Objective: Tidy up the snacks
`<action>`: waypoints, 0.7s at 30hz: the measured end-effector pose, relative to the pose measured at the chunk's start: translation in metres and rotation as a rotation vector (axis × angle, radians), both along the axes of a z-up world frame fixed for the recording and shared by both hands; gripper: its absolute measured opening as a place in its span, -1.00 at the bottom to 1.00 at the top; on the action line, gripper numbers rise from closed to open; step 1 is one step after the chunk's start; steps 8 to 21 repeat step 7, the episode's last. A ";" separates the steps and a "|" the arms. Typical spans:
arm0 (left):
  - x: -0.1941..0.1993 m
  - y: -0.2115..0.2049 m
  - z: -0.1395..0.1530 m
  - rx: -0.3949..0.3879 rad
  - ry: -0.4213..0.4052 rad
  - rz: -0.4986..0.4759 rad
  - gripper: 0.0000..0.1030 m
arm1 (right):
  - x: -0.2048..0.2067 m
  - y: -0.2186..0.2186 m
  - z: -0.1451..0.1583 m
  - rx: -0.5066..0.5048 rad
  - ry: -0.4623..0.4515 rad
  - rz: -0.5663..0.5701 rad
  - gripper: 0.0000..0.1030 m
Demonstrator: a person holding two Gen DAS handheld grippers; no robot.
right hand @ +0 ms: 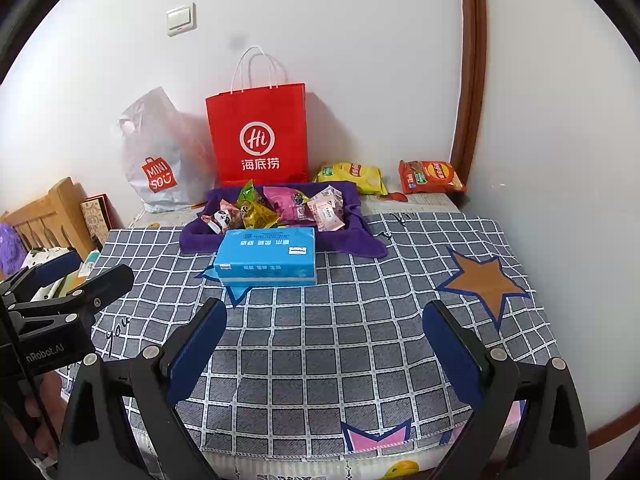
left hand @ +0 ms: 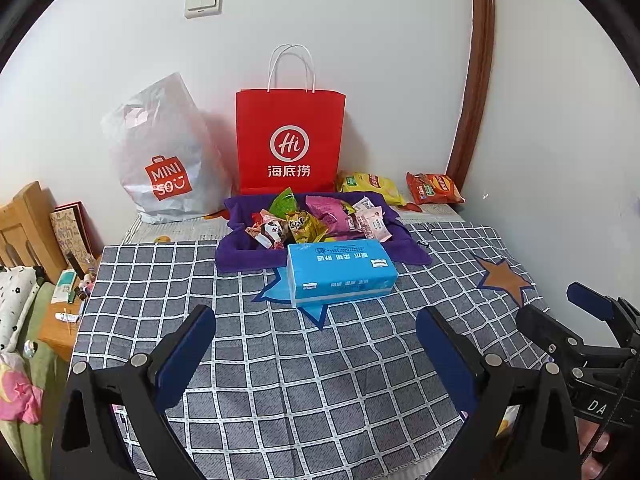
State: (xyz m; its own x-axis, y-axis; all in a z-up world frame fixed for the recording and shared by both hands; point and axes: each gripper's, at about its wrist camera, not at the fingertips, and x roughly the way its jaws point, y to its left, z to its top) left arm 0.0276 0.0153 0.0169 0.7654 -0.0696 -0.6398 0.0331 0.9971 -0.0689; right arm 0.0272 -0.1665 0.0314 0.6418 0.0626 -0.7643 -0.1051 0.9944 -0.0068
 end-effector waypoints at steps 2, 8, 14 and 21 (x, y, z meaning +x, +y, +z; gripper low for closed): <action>0.000 0.000 0.000 0.001 0.000 0.001 0.96 | 0.000 0.000 0.000 0.000 0.000 0.001 0.89; -0.001 0.000 0.000 0.005 -0.014 -0.001 0.96 | 0.000 0.000 0.000 0.003 -0.005 0.004 0.89; -0.001 0.000 0.000 0.005 -0.014 -0.001 0.96 | 0.000 0.000 0.000 0.003 -0.005 0.004 0.89; -0.001 0.000 0.000 0.005 -0.014 -0.001 0.96 | 0.000 0.000 0.000 0.003 -0.005 0.004 0.89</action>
